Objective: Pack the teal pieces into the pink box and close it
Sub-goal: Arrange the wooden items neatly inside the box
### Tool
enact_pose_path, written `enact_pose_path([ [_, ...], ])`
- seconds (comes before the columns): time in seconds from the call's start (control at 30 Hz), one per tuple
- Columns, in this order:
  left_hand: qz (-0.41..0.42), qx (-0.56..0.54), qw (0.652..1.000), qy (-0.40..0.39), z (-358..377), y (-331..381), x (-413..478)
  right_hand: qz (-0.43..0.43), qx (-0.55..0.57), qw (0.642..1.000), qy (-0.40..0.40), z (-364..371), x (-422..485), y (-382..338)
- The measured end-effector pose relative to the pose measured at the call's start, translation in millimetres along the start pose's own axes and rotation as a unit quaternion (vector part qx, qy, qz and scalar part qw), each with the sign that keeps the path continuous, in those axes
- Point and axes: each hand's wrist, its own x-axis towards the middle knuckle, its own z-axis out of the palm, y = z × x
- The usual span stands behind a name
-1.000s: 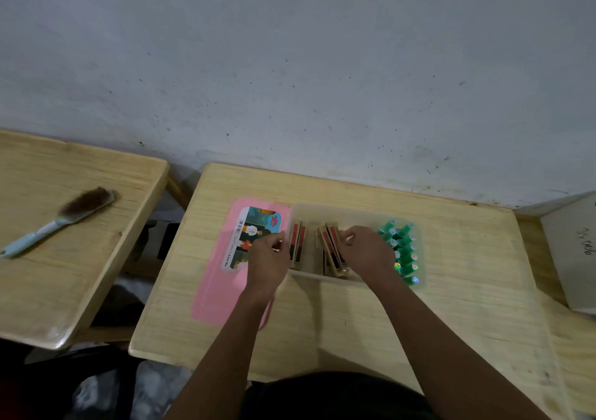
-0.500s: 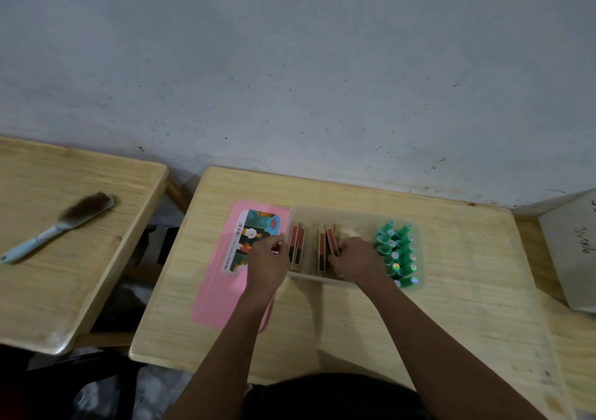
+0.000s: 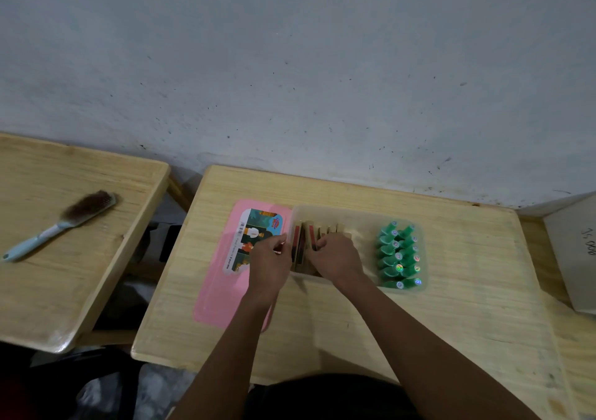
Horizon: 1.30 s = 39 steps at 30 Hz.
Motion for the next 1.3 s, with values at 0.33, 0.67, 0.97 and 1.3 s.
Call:
enact_pose_path([
  [0.33, 0.003, -0.001, 1.0, -0.007, -1.5, 0.8, -0.6, -0.037, -0.058, 0.997, -0.018, 9.1, 10.1, -3.9],
  [0.67, -0.004, -0.002, 1.0, -0.012, -1.4, 1.6, -0.5, 0.034, -0.083, 0.996, -0.003, -6.3, 6.5, 24.1],
  [0.97, -0.007, -0.003, 1.0, -0.015, -2.3, 1.2, -1.1, 0.032, 0.045, 0.998, 0.012, -0.7, 12.9, 12.2],
  [1.3, -0.004, -0.007, 1.0, -0.004, -2.0, 2.0, -2.3, -0.002, 0.048, 0.999, -0.005, 13.9, 18.8, 11.2],
])
